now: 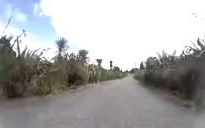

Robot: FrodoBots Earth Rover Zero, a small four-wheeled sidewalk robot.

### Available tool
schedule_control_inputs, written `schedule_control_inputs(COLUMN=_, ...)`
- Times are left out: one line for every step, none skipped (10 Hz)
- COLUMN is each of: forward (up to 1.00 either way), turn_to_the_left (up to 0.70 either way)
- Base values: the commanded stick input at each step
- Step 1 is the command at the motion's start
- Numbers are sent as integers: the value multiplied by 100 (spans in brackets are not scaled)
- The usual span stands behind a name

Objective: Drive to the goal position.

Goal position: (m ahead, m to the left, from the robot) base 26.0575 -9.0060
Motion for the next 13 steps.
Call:
schedule_control_inputs(forward=85, turn_to_the_left=0)
schedule_control_inputs(forward=85, turn_to_the_left=0)
schedule_control_inputs(forward=85, turn_to_the_left=0)
schedule_control_inputs(forward=85, turn_to_the_left=0)
schedule_control_inputs(forward=85, turn_to_the_left=0)
schedule_control_inputs(forward=85, turn_to_the_left=0)
schedule_control_inputs(forward=85, turn_to_the_left=0)
schedule_control_inputs(forward=85, turn_to_the_left=0)
schedule_control_inputs(forward=85, turn_to_the_left=0)
schedule_control_inputs(forward=85, turn_to_the_left=0)
schedule_control_inputs(forward=85, turn_to_the_left=0)
schedule_control_inputs(forward=85, turn_to_the_left=0)
schedule_control_inputs(forward=85, turn_to_the_left=0)
